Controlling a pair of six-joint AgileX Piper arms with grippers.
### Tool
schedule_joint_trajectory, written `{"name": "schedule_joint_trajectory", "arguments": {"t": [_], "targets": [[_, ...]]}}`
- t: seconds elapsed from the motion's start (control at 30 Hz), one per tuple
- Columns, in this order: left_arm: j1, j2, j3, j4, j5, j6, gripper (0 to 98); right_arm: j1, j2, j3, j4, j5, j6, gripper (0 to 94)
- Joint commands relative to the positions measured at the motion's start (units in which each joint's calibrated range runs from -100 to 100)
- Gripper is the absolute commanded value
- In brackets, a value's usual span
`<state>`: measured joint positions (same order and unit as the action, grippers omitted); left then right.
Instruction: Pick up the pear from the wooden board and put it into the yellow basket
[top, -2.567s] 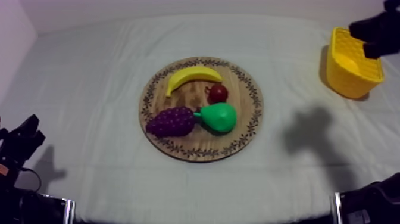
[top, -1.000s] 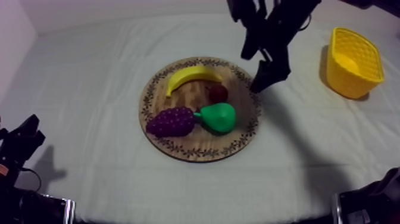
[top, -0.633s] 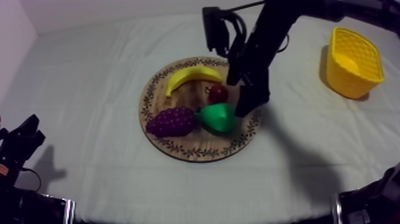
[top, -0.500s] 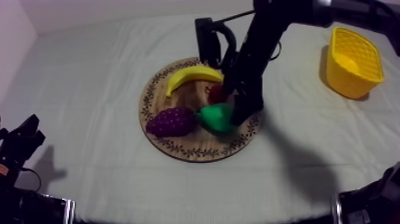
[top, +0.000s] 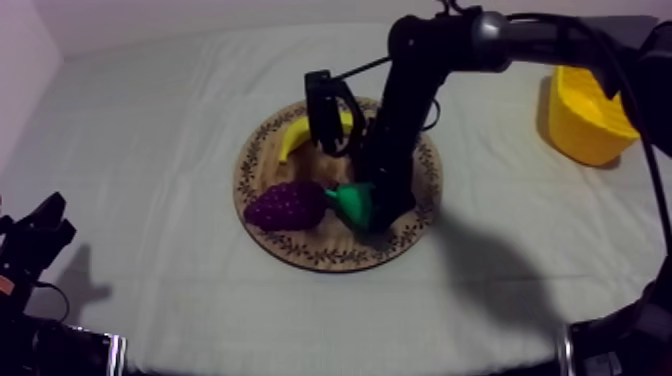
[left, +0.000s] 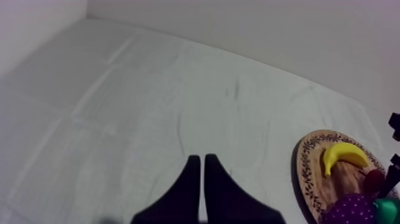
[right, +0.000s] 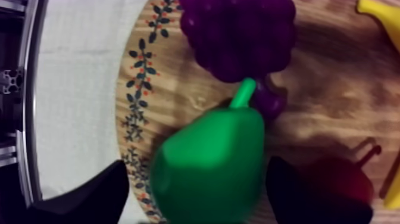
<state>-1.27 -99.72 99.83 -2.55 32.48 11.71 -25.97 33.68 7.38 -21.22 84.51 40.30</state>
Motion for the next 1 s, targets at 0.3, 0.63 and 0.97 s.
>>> {"name": "schedule_joint_trajectory", "arguments": {"t": [0.3, 0.63, 0.97], "targets": [[0.0, 0.0, -0.1, -0.01, 0.0, 0.0, 0.1, 1.3, 1.6, 0.1, -0.3, -1.9, 1.3, 42.1], [0.0, 0.0, -0.1, -0.01, 0.0, 0.0, 0.1, 7.4, -8.4, -2.4, -1.0, 2.4, 1.2, 36.9], [0.0, 0.0, -0.1, -0.01, 0.0, 0.0, 0.1, 21.4, -19.3, -9.1, -1.0, 2.5, -1.7, 36.8]]}}
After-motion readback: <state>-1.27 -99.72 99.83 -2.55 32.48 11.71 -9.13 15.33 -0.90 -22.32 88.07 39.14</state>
